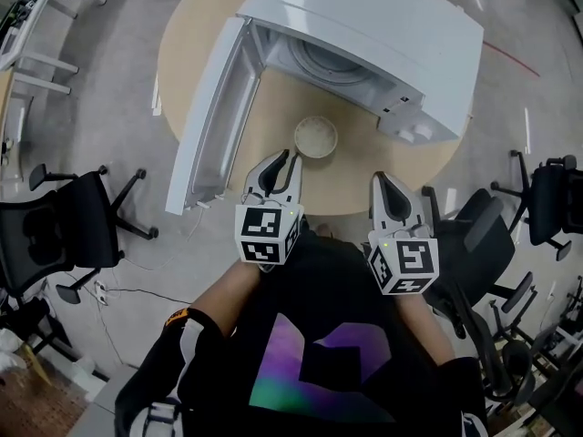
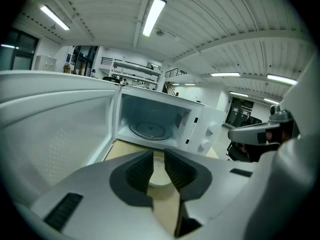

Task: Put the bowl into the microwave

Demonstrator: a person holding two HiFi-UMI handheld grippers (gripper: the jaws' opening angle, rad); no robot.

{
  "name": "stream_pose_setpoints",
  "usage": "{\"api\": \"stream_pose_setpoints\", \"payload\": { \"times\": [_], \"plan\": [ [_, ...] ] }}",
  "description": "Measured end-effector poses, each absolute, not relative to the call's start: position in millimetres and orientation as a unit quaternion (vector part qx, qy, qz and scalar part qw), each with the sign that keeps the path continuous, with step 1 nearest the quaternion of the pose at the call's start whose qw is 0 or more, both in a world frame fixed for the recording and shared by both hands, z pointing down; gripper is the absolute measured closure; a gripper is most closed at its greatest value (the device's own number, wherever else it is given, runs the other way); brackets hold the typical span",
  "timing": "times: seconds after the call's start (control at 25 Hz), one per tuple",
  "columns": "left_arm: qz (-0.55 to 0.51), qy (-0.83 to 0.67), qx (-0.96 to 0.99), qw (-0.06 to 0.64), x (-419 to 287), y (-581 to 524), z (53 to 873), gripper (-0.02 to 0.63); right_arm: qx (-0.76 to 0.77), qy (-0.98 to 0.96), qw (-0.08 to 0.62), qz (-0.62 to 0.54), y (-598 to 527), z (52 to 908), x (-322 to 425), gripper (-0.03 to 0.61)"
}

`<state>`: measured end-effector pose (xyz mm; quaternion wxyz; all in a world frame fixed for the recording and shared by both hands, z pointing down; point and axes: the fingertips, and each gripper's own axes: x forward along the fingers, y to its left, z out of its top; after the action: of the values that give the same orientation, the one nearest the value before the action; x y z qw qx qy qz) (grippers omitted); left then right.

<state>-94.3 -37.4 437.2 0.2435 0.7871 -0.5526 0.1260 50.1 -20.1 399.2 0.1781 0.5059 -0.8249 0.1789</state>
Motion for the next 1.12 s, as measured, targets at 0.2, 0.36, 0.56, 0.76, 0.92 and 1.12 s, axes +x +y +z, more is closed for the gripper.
{"api": "stream_pose_setpoints", "payload": {
  "times": [0.2,0.36,0.56,0.76,0.92,1.12],
  "plan": [
    [0.13,-0.542,0.786,0.267,-105,-50,453,0.514,0.513,-0.819,0.191,0.173,-31,399,40,0.563],
    [0.137,-0.531,0.788,0.279,-108,-60,467,0.514,0.519,-0.815,0.198,0.165,-36,399,33,0.563],
    [0.152,-0.525,0.783,0.299,-110,-67,485,0.514,0.518,-0.816,0.202,0.159,-42,398,30,0.563],
    [0.166,-0.519,0.773,0.324,-107,-75,504,0.514,0.508,-0.823,0.201,0.159,-54,400,30,0.563],
    [0.174,-0.518,0.764,0.342,-102,-80,517,0.514,0.489,-0.832,0.206,0.159,-68,403,30,0.563],
    [0.179,-0.52,0.747,0.372,-101,-87,534,0.514,0.472,-0.842,0.211,0.154,-79,404,28,0.563]
  ]
}}
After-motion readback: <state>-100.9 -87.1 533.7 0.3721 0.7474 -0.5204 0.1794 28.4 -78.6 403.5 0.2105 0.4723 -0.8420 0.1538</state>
